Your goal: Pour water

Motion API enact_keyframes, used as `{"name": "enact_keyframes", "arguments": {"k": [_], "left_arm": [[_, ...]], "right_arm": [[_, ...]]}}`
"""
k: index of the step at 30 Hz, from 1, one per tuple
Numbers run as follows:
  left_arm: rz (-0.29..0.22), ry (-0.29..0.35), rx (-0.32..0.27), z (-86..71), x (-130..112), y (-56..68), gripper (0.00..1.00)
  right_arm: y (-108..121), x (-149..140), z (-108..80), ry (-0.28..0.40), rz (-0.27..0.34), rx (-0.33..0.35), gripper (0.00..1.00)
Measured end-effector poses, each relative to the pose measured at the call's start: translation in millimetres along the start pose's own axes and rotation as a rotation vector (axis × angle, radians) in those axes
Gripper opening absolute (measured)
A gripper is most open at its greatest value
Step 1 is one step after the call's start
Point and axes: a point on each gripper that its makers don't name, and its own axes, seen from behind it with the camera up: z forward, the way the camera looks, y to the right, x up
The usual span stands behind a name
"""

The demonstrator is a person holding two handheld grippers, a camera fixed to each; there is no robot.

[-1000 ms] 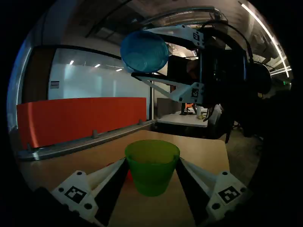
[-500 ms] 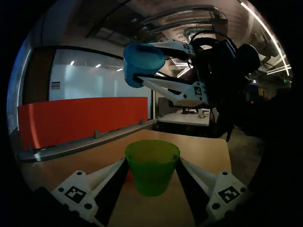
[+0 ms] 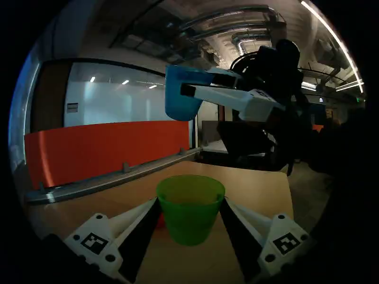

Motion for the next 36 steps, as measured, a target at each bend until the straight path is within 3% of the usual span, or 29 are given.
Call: {"name": "enact_keyframes", "arguments": {"k": [6,12,36], "left_arm": [[0.004,0.006,0.024,-3.0,2,-9.0,0.84],[0.007,0.002,0.049,-6.1,2,-19.1,0.84],[0.025,-0.068,0.113,-12.7,-17,-48.8,0.84]], "right_arm": [[-7,-5,-2.2,-0.019,0.204,0.034,0.90],[-12,-10,-3.3,-0.036,0.330,0.062,0.90],[-28,-69,-12.9,-0.119,0.422,0.083,0.90]]}}
